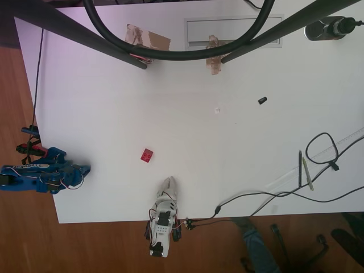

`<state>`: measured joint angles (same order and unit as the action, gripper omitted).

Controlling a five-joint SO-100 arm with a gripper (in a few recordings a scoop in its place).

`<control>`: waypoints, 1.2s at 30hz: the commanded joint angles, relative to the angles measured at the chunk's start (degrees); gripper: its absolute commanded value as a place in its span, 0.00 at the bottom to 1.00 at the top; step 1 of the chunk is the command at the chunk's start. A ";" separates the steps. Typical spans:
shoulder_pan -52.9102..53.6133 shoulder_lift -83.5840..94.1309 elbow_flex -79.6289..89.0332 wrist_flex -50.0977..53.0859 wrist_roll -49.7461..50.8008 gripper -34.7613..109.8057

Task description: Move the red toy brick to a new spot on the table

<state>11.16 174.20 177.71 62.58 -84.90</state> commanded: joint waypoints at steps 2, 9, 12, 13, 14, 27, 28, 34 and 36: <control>-1.67 14.77 4.22 8.79 -0.44 0.24; -8.44 17.14 5.36 8.79 3.25 0.26; -10.20 17.14 5.45 8.61 1.41 0.25; -11.07 17.14 5.45 8.61 -0.88 0.25; -11.60 17.14 5.45 8.61 -2.81 0.25; -11.69 17.14 5.54 8.61 0.62 0.25; -11.69 17.14 5.54 8.61 -1.58 0.25; -11.60 17.14 5.54 8.53 -3.16 0.25; -11.60 17.14 5.54 8.53 -3.25 0.25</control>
<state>-0.44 189.32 182.02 71.37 -87.98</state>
